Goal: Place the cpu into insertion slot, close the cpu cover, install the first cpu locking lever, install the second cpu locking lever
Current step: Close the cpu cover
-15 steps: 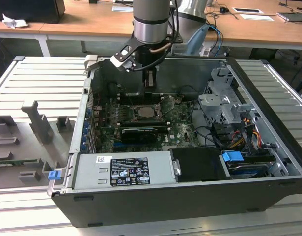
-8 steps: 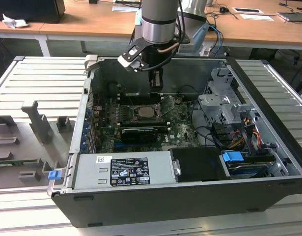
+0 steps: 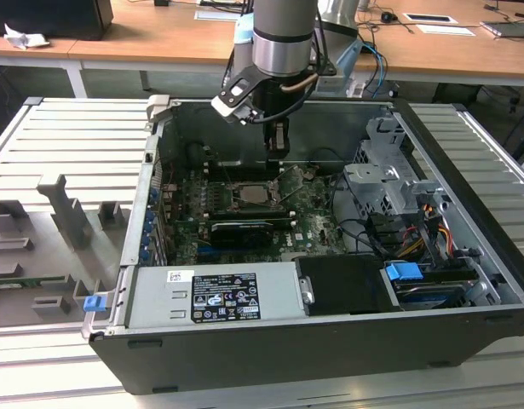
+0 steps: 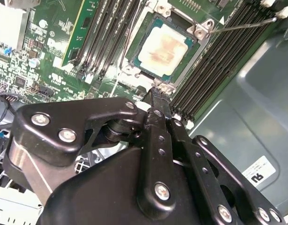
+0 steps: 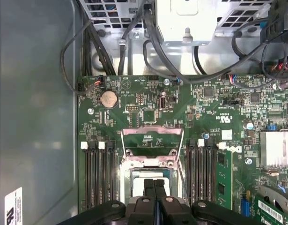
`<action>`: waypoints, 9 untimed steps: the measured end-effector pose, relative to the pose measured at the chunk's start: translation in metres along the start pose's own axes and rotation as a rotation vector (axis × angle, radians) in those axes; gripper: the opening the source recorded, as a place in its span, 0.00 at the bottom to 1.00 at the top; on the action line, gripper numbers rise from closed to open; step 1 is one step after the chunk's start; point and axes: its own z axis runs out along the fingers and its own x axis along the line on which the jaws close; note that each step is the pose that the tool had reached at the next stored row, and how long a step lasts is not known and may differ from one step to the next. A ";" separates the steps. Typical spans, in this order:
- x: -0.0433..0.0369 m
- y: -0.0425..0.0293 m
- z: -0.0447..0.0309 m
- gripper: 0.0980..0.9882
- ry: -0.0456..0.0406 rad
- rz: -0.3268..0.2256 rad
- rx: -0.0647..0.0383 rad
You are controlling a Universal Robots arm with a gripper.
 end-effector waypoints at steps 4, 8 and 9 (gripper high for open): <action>0.0001 0.0051 0.0002 0.01 0.0000 0.000 0.001; 0.0002 0.0109 0.0003 0.01 -0.0001 0.000 0.001; 0.0002 0.0132 0.0004 0.01 -0.0001 0.000 0.001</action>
